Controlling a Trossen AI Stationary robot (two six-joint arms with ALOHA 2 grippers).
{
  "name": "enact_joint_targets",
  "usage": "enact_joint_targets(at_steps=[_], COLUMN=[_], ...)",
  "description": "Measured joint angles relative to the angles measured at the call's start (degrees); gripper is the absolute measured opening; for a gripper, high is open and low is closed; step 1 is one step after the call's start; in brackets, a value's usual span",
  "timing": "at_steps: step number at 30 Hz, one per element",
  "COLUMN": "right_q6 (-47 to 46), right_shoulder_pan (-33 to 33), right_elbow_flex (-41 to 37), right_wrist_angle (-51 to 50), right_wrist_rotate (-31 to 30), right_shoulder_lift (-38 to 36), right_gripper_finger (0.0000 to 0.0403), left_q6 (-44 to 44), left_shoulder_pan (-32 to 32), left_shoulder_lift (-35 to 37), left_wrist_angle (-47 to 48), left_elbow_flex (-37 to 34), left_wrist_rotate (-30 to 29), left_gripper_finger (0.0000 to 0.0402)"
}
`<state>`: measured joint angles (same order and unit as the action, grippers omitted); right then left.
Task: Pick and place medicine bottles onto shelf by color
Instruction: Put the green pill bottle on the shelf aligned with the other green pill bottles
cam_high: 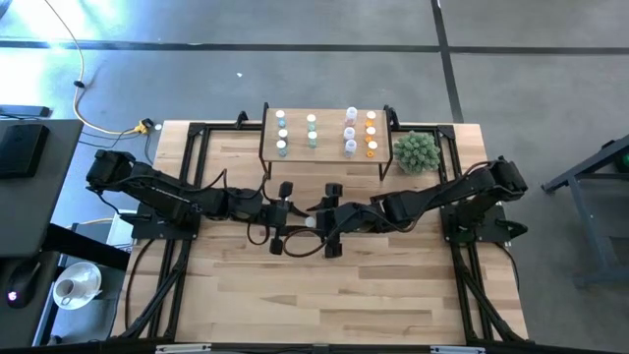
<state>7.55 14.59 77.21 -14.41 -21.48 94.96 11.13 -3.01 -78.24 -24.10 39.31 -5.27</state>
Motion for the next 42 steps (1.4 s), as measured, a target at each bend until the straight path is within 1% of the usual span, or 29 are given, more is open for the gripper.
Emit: enact_joint_targets(at_steps=[3, 10, 13, 15, 19, 21, 25, 27, 32, 38, 42], right_q6=[0.0, 0.0, -0.02, -0.02, -1.03, -1.27, -1.27, -1.19, -1.18, -1.14, -1.02], right_shoulder_pan=[0.02, 0.02, 0.02, 0.02, -0.04, -0.13, -0.03, -0.03, -0.98, -4.12, -7.58], right_elbow_flex=[0.0, 0.0, 0.0, 0.0, 0.0, -0.01, -0.02, -0.02, -0.02, -0.02, -0.02], right_wrist_angle=[0.0, -0.07, -0.32, -0.83, -1.39, -1.59, -1.46, -1.06, -1.18, -0.2, 3.11], right_wrist_rotate=[0.17, 1.03, 1.09, 1.06, 0.67, 0.42, 0.16, -1.17, -2.12, -2.34, -2.29], right_shoulder_lift=[0.0, 0.0, 0.0, 0.0, -0.02, -0.03, -0.03, -0.03, -0.46, -3.37, -5.63], right_gripper_finger=[0.0187, 0.0109, 0.0091, 0.009, 0.0103, 0.0107, 0.0105, 0.0103, 0.0103, 0.0103, 0.0103], left_q6=[-0.45, -0.54, -0.52, -0.54, -3.22, -3.25, -2.96, -2.66, -1.5, -1.52, -2.12], left_shoulder_pan=[-0.02, 0.0, 0.0, -0.02, -0.11, -0.11, -0.11, -0.06, 0.0, 0.0, -0.01], left_shoulder_lift=[0.0, 0.02, 0.02, 0.02, 0.02, 0.02, 0.21, 1.29, 5.81, 13.23, 18.35], left_wrist_angle=[-0.04, -0.02, 0.07, 0.04, 0.04, 0.09, 0.21, 1.25, 6.27, 15.81, 21.47], left_elbow_flex=[0.0, 0.0, 0.0, 0.0, 0.0, 0.0, 0.0, 0.0, 0.0, 0.04, 0.07], left_wrist_rotate=[-0.1, -0.18, -0.17, -0.8, -5.53, -7.0, -7.45, -7.99, -8.27, -8.23, -8.2], left_gripper_finger=[0.009, 0.0104, 0.0112, 0.0116, 0.0129, 0.014, 0.0168, 0.0181, 0.0204, 0.0205, 0.0205])
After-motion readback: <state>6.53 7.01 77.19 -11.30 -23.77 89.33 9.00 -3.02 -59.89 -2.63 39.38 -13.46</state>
